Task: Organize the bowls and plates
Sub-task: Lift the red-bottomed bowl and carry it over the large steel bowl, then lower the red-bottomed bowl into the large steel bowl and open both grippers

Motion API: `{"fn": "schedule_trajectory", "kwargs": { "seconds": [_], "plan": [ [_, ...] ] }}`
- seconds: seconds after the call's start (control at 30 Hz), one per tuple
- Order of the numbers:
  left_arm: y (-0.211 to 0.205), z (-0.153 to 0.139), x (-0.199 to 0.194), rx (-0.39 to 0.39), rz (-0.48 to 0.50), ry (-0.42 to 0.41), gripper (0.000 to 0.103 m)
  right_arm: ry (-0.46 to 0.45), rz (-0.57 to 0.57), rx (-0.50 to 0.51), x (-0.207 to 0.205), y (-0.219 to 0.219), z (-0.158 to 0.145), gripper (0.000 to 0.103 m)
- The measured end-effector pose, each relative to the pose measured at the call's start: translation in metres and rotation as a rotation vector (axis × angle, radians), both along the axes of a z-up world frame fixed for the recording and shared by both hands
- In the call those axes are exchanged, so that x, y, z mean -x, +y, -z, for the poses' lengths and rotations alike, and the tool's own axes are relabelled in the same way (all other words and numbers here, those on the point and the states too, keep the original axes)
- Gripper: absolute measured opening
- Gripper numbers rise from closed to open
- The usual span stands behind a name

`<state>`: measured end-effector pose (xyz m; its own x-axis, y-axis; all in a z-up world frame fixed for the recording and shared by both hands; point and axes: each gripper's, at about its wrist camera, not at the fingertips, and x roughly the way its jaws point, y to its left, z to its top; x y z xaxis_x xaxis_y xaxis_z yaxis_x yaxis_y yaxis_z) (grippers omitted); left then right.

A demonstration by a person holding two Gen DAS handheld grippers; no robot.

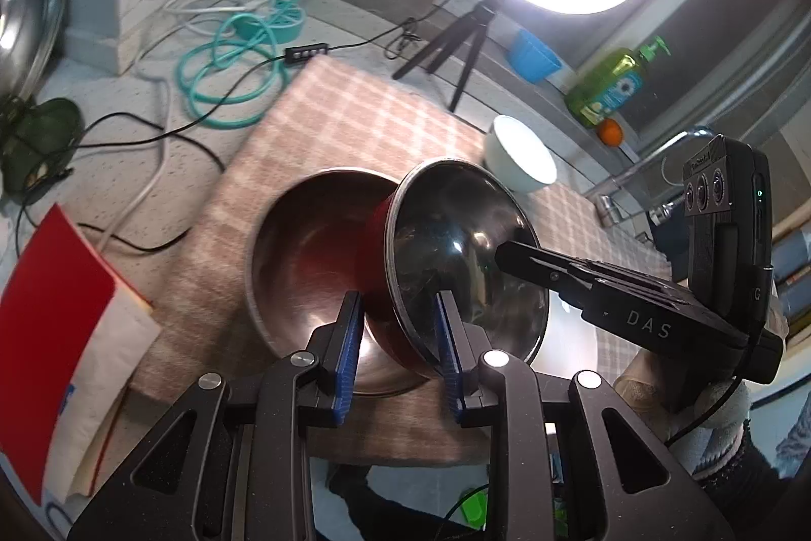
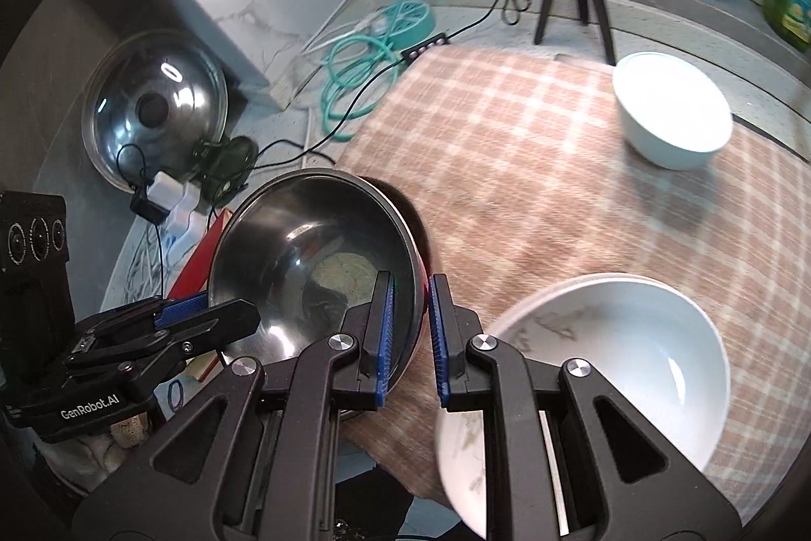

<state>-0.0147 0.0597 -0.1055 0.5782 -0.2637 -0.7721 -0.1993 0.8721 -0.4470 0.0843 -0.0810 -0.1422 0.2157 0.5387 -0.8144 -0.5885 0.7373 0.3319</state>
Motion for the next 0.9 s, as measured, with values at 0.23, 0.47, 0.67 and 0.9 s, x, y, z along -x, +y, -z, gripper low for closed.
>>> {"fn": "schedule_trajectory", "kwargs": {
  "seconds": [0.23,0.47,0.67,0.9],
  "plan": [
    [0.015,0.015,0.003,0.003,-0.024,0.035,0.026,0.009,-0.027,0.036,0.000,0.022,0.014,0.014],
    [0.023,0.027,0.001,0.007,-0.028,0.066,0.026,0.013,-0.035,0.069,-0.001,0.035,0.025,0.014],
    [0.025,0.031,-0.001,-0.003,-0.024,0.076,0.026,0.016,-0.035,0.083,-0.002,0.039,0.030,0.014],
    [0.024,0.034,-0.006,-0.016,-0.017,0.086,0.026,0.016,-0.035,0.103,-0.004,0.042,0.035,0.014]
  ]
}}
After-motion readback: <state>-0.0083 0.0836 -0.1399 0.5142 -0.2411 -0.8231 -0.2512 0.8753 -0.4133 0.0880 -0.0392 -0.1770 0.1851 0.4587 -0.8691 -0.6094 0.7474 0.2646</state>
